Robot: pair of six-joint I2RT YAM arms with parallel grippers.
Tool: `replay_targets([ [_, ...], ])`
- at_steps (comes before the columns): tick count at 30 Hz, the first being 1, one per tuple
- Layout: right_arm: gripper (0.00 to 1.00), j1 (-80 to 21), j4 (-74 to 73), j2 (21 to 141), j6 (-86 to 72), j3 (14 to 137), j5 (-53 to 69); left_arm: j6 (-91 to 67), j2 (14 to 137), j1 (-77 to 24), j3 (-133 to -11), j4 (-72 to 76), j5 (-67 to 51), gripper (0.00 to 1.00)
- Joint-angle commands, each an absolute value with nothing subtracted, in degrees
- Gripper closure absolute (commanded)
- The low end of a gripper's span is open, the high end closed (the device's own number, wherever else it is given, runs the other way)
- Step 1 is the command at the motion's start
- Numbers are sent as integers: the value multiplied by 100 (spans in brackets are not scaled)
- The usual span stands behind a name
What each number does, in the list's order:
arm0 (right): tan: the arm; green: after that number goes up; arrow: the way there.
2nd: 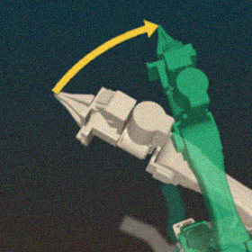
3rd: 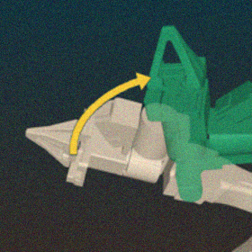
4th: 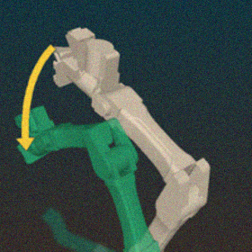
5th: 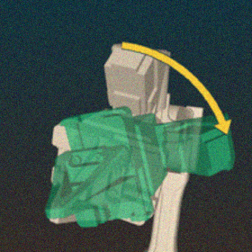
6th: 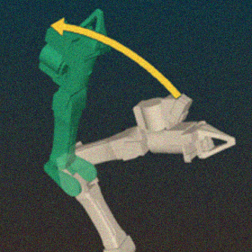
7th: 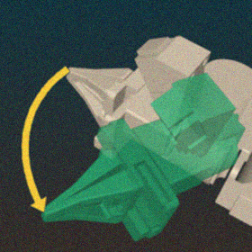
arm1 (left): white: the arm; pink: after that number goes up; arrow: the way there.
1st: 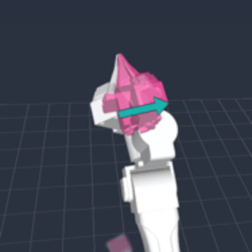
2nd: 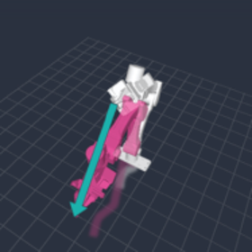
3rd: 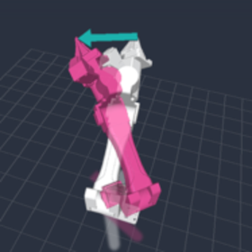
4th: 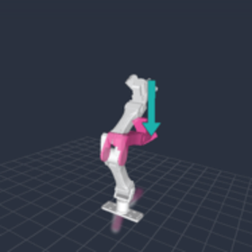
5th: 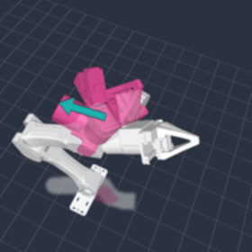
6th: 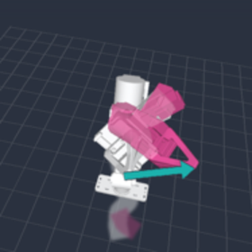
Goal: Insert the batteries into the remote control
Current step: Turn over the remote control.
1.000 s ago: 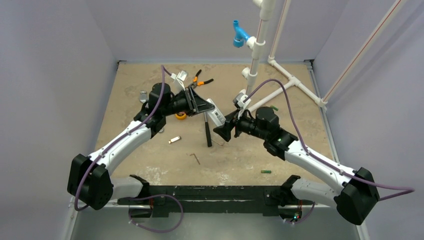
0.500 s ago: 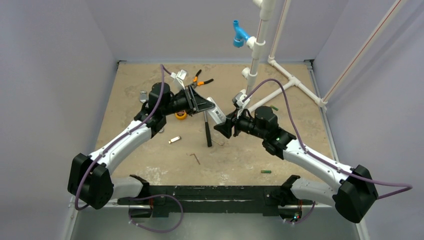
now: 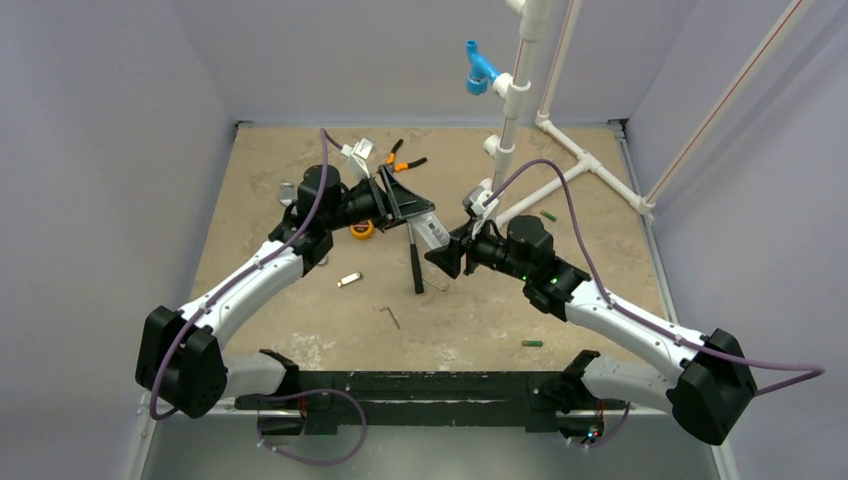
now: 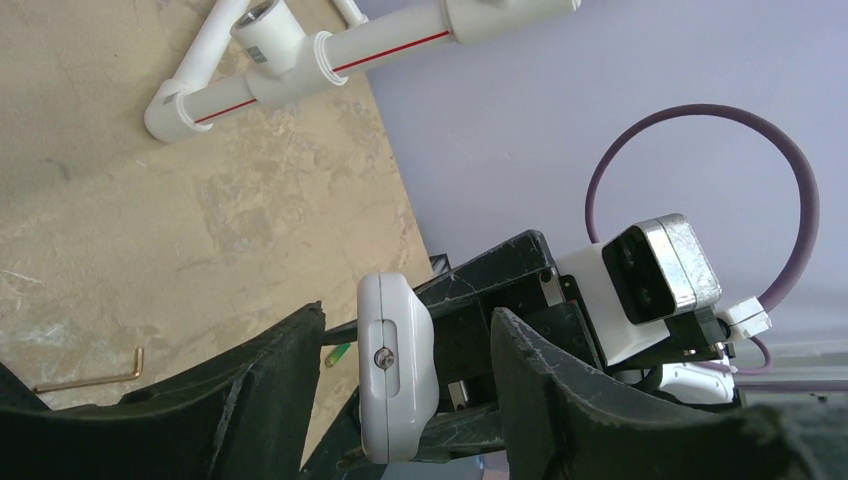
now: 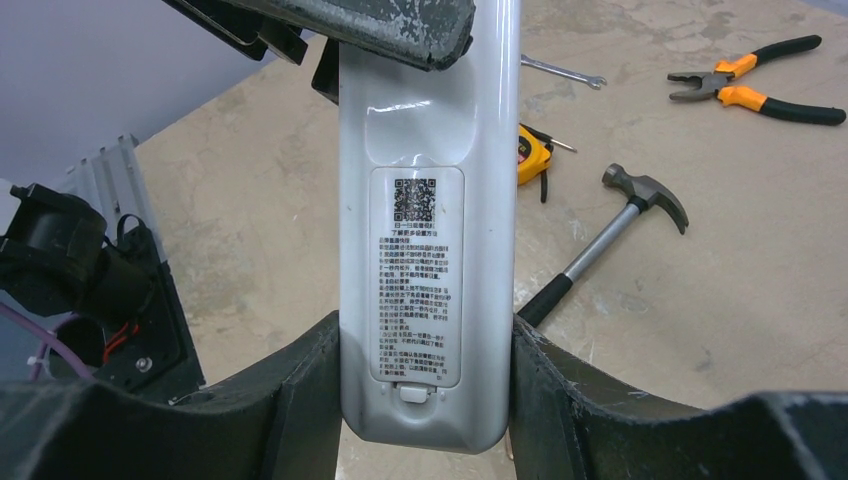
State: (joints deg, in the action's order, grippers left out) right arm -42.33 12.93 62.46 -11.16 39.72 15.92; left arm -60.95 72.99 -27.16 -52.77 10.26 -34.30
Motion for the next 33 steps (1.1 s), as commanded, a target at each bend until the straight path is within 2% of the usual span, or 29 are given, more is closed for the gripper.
replay_targets([
  [1, 100, -4280, 1665, 6092, -1249, 3955, 1423, -6161, 7227, -2753, -5276, 1336, -3415, 43],
  [11, 100, -4312, 1801, 6163, -1639, 4007, 1233, -6071, 7203, -2810, -5255, 1319, -3358, 52],
  [15, 100, -4324, 1802, 6199, -1585, 4030, 1246, -6016, 7179, -2825, -5265, 1257, -3330, 52],
  [17, 100, -4346, 1755, 6207, -1457, 4024, 1172, -6012, 7140, -2826, -5265, 1251, -3325, 46],
  [21, 100, -4369, 1521, 6107, -1081, 4005, 908, -5982, 7014, -2828, -5289, 1245, -3268, 24],
  [23, 100, -4376, 1499, 5969, -881, 3951, 808, -5945, 6952, -2830, -5316, 1253, -3239, 17],
  [33, 100, -4539, 1631, 5305, 507, 3558, 486, -5867, 6653, -2829, -5093, 1800, -3176, 10],
])
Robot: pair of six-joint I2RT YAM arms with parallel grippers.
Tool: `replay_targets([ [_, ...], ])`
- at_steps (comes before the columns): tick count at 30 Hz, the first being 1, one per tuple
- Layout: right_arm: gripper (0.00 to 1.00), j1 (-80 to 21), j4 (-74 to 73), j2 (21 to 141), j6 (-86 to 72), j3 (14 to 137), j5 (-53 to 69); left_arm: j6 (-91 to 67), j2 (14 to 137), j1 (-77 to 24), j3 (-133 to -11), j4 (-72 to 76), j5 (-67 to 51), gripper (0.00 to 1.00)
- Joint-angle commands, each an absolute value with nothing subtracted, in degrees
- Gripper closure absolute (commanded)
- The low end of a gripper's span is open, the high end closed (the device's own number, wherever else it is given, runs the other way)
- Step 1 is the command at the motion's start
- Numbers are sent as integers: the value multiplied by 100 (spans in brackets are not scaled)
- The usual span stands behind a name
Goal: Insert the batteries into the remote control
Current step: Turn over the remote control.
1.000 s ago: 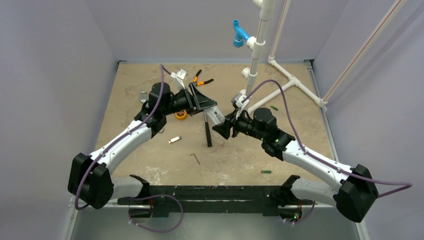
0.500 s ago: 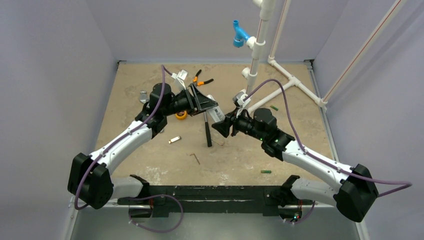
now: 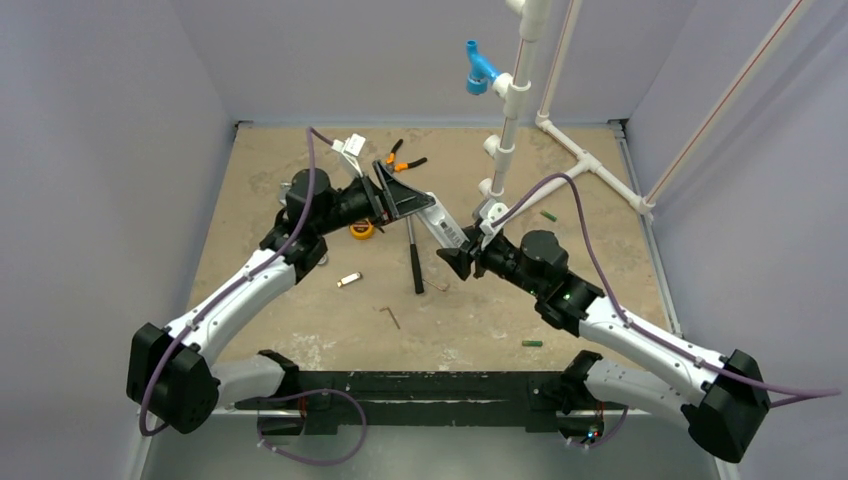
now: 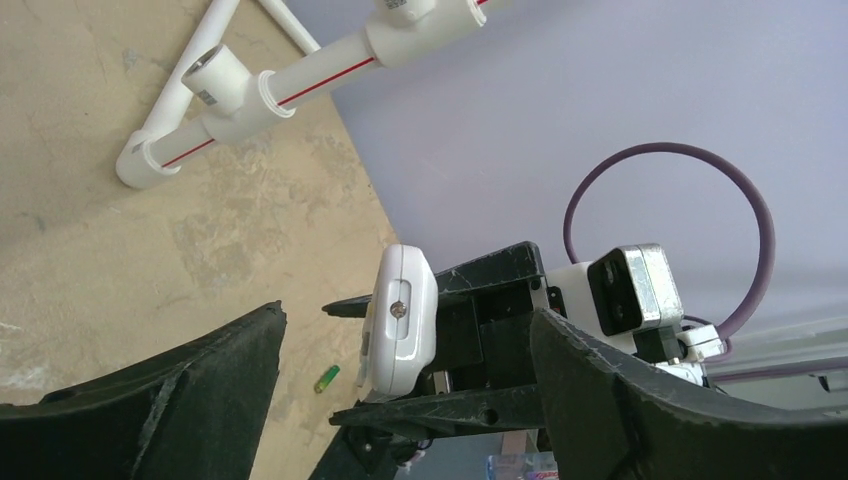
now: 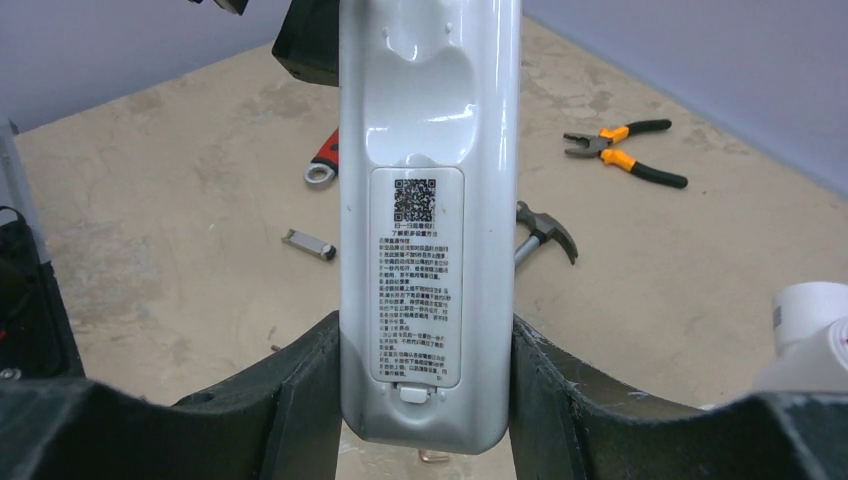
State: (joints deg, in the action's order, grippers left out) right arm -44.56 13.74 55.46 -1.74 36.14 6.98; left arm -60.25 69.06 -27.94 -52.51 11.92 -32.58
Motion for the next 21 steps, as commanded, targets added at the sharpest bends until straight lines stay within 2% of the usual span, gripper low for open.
replay_targets([
  [1, 100, -4550, 1604, 5293, 531, 3563, 465, -5868, 6649, -2830, -5076, 1854, -3165, 10],
  [6, 100, -4620, 1468, 5384, 495, 3697, 355, -5721, 6679, -2904, -5119, 1974, -3269, 10],
  [14, 100, -4633, 1556, 5556, -42, 3876, 345, -4896, 6565, -3423, -5467, 1066, -2653, 10],
  [21, 100, -4627, 1753, 5524, -595, 3867, 316, -4845, 6471, -3443, -5399, 973, -2412, 16],
])
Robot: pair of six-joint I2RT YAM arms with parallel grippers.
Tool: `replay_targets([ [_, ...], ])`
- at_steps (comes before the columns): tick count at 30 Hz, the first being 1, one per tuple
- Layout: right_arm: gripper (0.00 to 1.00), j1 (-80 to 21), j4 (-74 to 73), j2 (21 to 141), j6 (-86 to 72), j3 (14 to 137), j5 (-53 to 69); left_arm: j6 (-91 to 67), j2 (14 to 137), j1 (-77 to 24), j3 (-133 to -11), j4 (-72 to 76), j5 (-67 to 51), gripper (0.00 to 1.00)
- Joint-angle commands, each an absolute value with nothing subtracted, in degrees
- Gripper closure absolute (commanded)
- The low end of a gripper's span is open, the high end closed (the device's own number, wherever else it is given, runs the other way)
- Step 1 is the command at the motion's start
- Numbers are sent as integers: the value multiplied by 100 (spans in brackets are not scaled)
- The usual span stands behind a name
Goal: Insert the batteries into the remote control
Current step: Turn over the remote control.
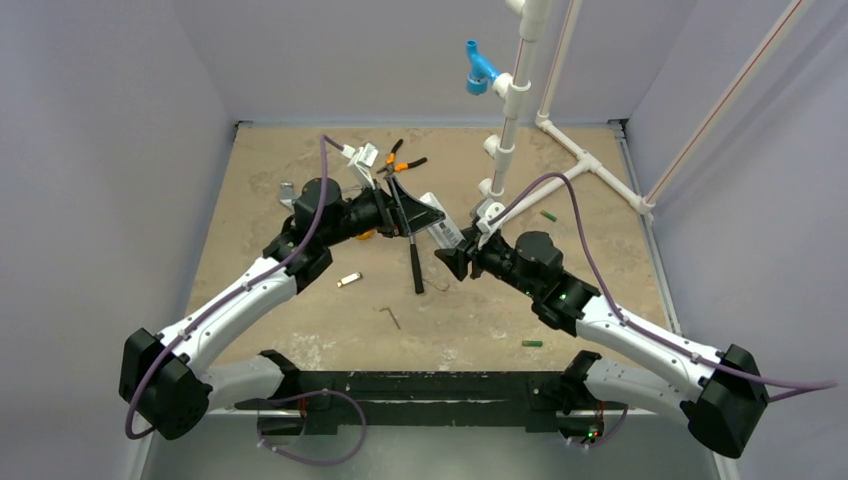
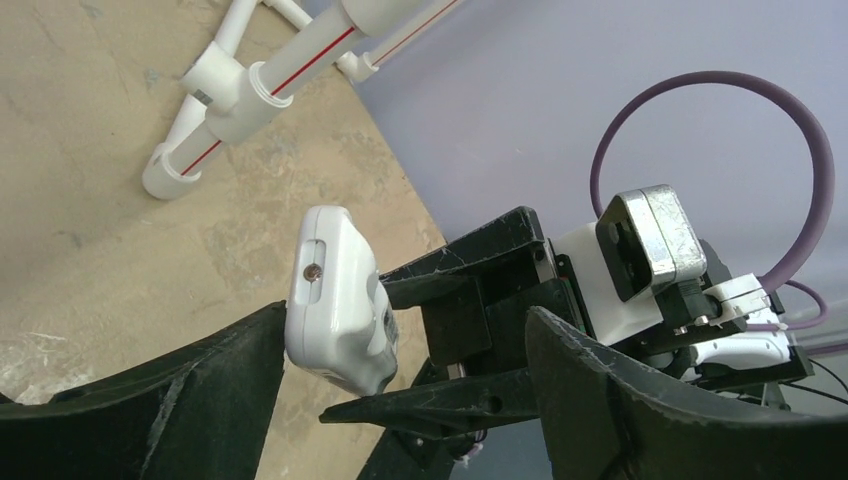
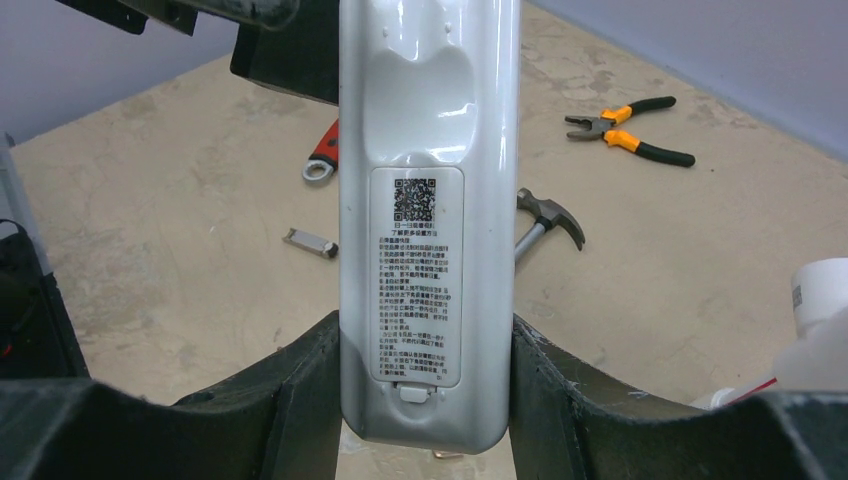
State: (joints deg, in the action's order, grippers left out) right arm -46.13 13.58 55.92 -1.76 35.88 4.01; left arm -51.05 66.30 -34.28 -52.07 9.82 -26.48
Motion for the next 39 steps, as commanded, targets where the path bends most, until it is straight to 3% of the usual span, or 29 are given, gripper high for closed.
replay_targets([
  [1, 100, -4631, 1788, 5534, -669, 3875, 319, -4845, 6477, -3449, -5399, 970, -2402, 17],
  [17, 100, -4630, 2175, 5807, -1390, 4010, 782, -5050, 6461, -3478, -5468, 931, -1988, 27],
  [39, 100, -4632, 2231, 5879, -1514, 4045, 990, -5197, 6572, -3499, -5507, 985, -1828, 51],
])
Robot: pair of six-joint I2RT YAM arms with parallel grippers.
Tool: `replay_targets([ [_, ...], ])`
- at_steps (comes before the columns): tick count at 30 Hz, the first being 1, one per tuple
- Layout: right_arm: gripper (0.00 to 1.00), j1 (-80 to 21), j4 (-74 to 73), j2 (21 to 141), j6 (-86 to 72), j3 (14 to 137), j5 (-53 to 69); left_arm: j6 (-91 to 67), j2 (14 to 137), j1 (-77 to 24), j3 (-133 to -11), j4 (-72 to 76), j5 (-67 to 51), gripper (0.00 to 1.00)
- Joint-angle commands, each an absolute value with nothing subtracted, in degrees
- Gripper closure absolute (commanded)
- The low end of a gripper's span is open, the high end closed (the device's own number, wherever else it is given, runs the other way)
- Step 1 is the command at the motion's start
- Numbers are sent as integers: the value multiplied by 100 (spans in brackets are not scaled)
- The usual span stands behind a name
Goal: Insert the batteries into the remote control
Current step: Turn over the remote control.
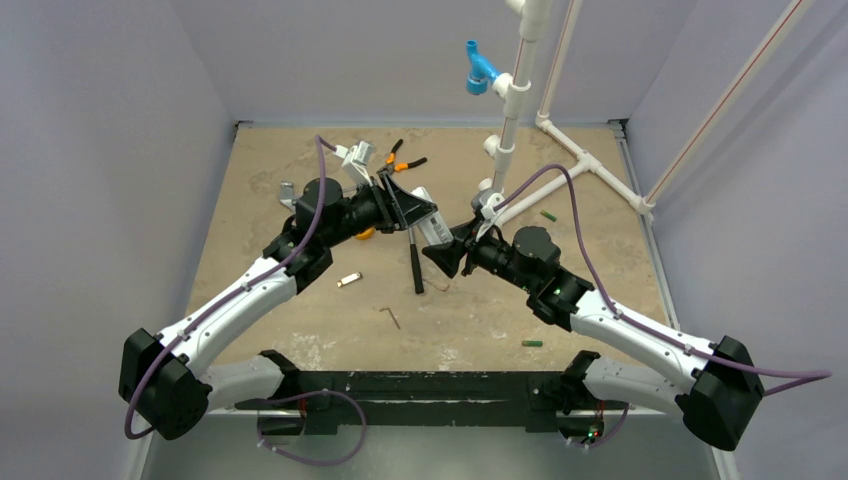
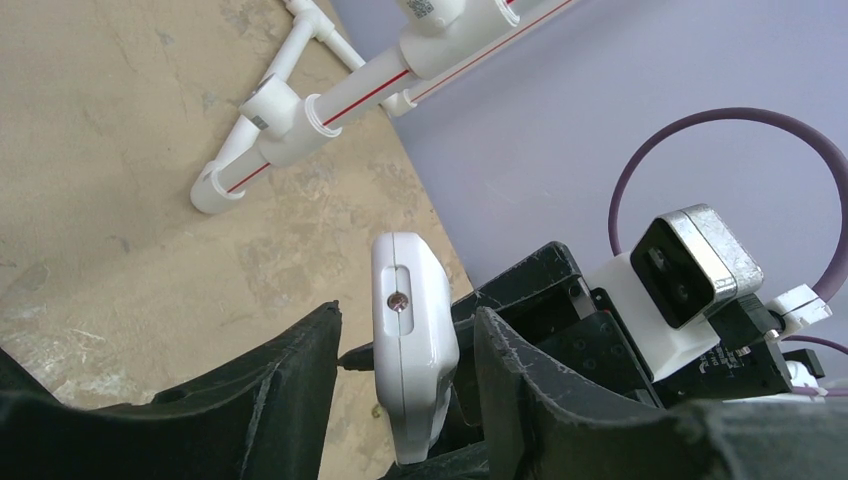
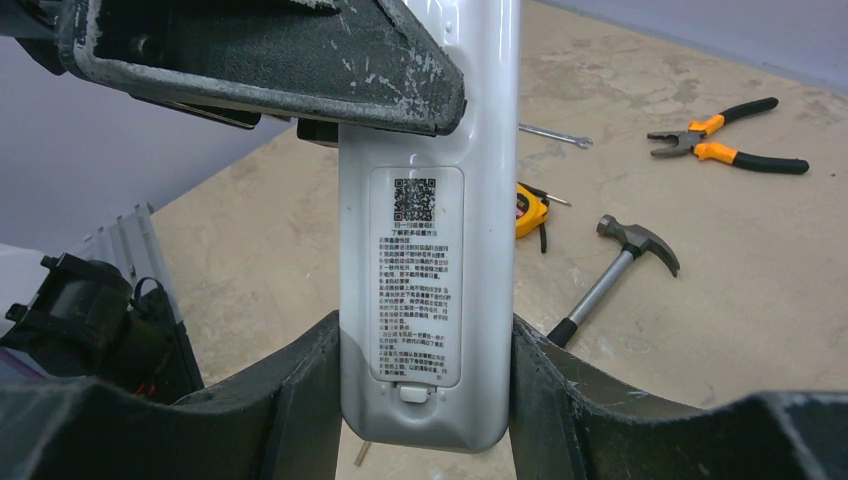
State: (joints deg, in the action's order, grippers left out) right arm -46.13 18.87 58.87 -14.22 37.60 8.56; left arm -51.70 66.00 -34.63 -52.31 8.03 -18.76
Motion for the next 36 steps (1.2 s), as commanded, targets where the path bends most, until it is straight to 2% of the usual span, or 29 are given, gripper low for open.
replay_targets([
  [1, 100, -4636, 2226, 5880, -1520, 4044, 997, -5196, 6569, -3498, -5507, 985, -1828, 52],
  [6, 100, -4632, 2232, 5886, -1530, 4034, 1014, -5195, 6583, -3505, -5514, 980, -1811, 56],
  [11, 100, -4631, 2240, 5899, -1540, 4041, 1036, -5181, 6599, -3517, -5527, 940, -1807, 72],
  [14, 100, -4632, 2241, 5923, -1538, 4054, 1065, -5137, 6592, -3523, -5523, 913, -1802, 76],
  [19, 100, -4632, 2250, 5950, -1523, 4081, 1105, -5027, 6541, -3525, -5481, 938, -1758, 76],
  [26, 100, -4632, 2260, 6006, -1529, 4100, 1150, -5034, 6568, -3533, -5430, 1038, -1784, 60],
  [29, 100, -4634, 2267, 6012, -1529, 4110, 1160, -5049, 6592, -3535, -5457, 1024, -1784, 59],
  [31, 100, -4636, 2263, 6003, -1526, 4102, 1147, -5062, 6620, -3538, -5481, 1006, -1780, 63],
  [36, 100, -4632, 2250, 6006, -1511, 4091, 1117, -5080, 6639, -3541, -5489, 977, -1779, 81],
])
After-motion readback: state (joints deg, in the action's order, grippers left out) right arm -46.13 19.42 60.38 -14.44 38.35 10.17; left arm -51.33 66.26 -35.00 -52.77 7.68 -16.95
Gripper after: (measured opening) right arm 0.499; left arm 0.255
